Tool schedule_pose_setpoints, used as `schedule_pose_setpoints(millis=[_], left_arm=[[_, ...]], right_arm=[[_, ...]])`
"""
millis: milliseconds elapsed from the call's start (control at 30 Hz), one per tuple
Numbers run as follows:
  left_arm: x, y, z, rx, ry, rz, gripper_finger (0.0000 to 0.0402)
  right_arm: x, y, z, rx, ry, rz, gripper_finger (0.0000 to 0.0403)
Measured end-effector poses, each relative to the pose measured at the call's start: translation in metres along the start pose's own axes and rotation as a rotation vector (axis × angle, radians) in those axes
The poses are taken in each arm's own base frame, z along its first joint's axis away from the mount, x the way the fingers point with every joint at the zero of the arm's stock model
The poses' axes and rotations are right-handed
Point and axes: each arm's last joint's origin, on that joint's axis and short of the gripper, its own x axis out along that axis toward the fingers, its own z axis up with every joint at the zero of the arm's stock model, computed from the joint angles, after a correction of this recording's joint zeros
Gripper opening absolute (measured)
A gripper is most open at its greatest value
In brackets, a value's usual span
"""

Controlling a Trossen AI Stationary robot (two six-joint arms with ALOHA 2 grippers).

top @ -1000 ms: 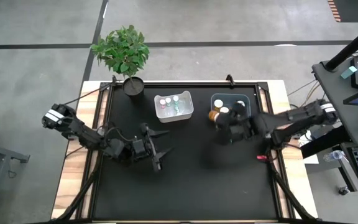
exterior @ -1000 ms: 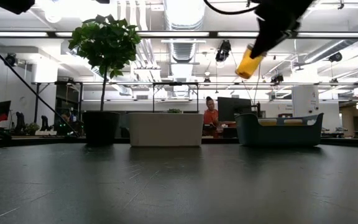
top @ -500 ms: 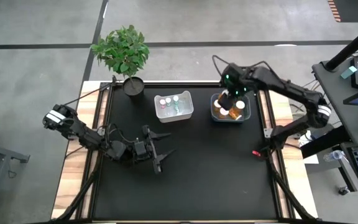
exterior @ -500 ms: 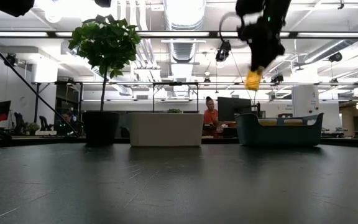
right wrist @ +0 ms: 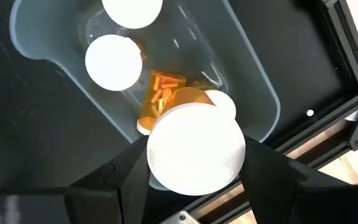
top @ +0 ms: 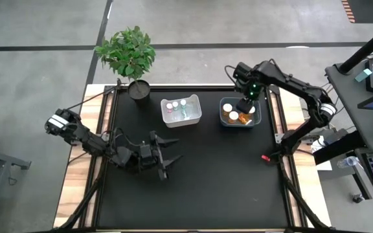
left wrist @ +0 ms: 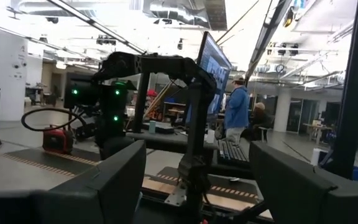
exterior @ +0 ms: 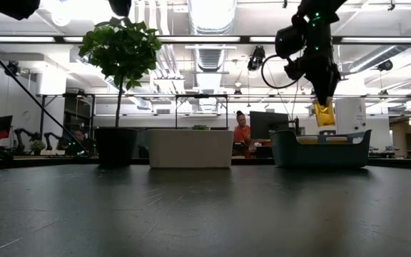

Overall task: Pick and place medicine bottles into bin by pill shape (circle, oval)
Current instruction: Put the orange capsule bottle into the blue bin

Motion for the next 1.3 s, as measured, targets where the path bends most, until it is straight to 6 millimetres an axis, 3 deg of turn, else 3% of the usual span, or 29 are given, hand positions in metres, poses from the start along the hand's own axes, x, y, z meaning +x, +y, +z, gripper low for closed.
schedule_pose_setpoints(millis=[533,1067,1300], left_arm=[[-0.001,-0.001,-0.003,-0.034,0.022,-0.005,0.0270],[-0.001,-0.001,-0.005,-0.014,0.043,-0.008,0.0270],[-0.001,-0.001,-0.007,-0.002,0.055,-0.010,0.0270]], right_arm=[[0.005,-0.012,0.011,0.031,-0.077,-0.013,0.0206],[0.052,-0.023,0.041,0.060,0.026,0.002,0.0206],[0.061,-0.023,0.046,0.069,0.038,0.015,0.0211]])
